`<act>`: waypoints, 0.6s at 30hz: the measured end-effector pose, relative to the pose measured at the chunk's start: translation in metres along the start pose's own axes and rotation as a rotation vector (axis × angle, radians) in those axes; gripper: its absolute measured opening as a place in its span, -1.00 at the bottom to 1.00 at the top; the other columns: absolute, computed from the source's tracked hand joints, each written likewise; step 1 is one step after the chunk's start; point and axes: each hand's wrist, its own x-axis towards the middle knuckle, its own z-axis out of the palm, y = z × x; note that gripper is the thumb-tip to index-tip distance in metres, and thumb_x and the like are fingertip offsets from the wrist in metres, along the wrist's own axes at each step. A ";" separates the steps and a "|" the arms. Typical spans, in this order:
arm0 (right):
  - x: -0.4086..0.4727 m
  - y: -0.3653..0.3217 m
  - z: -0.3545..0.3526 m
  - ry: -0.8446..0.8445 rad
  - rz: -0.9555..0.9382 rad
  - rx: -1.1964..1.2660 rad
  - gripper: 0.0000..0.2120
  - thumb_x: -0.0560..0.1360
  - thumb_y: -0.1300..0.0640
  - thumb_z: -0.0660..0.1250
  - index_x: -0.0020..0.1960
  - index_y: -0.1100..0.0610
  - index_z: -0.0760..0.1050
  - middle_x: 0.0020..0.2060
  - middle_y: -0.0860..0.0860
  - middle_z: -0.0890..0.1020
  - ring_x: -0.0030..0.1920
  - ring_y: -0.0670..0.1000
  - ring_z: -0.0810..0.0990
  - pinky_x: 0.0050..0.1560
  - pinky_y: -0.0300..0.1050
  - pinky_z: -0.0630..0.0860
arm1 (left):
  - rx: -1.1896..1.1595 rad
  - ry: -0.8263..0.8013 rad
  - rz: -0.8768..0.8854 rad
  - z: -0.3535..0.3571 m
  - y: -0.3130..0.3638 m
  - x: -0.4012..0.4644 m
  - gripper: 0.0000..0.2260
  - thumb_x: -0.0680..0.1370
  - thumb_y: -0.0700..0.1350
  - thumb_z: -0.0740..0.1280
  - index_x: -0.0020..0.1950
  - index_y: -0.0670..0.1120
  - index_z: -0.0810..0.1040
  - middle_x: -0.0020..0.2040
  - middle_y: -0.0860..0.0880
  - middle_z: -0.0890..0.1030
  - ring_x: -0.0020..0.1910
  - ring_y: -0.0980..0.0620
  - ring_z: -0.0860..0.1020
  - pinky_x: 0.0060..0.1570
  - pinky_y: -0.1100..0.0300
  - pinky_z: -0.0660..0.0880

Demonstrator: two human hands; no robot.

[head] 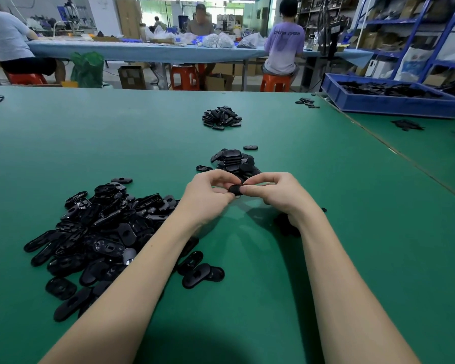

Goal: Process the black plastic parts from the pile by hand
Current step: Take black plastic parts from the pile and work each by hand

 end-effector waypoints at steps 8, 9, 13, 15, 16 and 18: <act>0.002 0.000 0.005 0.004 -0.101 -0.102 -0.81 0.31 -0.01 0.66 -0.27 0.00 0.66 -0.51 -0.20 0.49 -0.48 -0.20 0.41 -0.50 -0.42 0.28 | 0.532 -0.030 0.171 0.000 0.002 0.001 -0.88 0.58 -0.15 0.34 0.08 -0.01 0.64 0.03 0.00 0.65 0.03 0.01 0.60 0.12 0.15 0.51; 0.002 -0.001 0.004 -0.005 -0.106 -0.109 -0.81 0.32 -0.02 0.66 -0.27 -0.01 0.67 -0.48 -0.19 0.51 -0.46 -0.19 0.42 -0.49 -0.41 0.30 | 0.531 -0.035 0.168 -0.002 0.001 0.001 -0.90 0.58 -0.13 0.35 0.07 0.01 0.63 0.01 0.02 0.66 0.03 0.02 0.60 0.10 0.15 0.51; 0.001 -0.004 0.002 -0.038 -0.119 -0.190 -0.85 0.36 -0.02 0.63 -0.23 -0.02 0.68 -0.41 -0.15 0.59 -0.45 -0.21 0.46 -0.43 -0.37 0.34 | 0.561 -0.021 0.145 -0.007 -0.001 0.002 -0.94 0.56 -0.03 0.40 0.01 0.11 0.64 -0.10 0.08 0.63 -0.02 0.02 0.59 0.07 0.07 0.55; 0.002 -0.006 0.002 -0.017 -0.122 -0.266 -0.88 0.36 -0.03 0.60 -0.23 -0.06 0.68 -0.38 -0.18 0.65 -0.42 -0.24 0.53 -0.36 -0.32 0.42 | 0.573 -0.019 0.138 -0.007 -0.001 0.002 -0.94 0.55 -0.01 0.41 -0.01 0.14 0.63 -0.12 0.11 0.62 -0.05 0.03 0.59 0.05 0.05 0.57; 0.002 -0.007 0.003 0.003 -0.127 -0.307 -0.90 0.35 -0.04 0.58 -0.25 -0.08 0.67 -0.38 -0.20 0.67 -0.38 -0.25 0.56 -0.31 -0.28 0.47 | 0.581 -0.016 0.133 -0.007 -0.001 0.002 -0.95 0.55 0.00 0.41 -0.02 0.15 0.63 -0.12 0.11 0.61 -0.06 0.03 0.58 0.03 0.05 0.57; 0.000 -0.009 0.006 0.043 -0.147 -0.389 -0.92 0.34 -0.05 0.54 -0.26 -0.11 0.66 -0.36 -0.28 0.66 -0.30 -0.24 0.61 -0.22 -0.21 0.54 | 0.593 -0.008 0.126 -0.007 -0.001 0.002 -0.95 0.55 0.01 0.41 -0.02 0.17 0.63 -0.13 0.13 0.61 -0.08 0.02 0.58 -0.02 0.08 0.56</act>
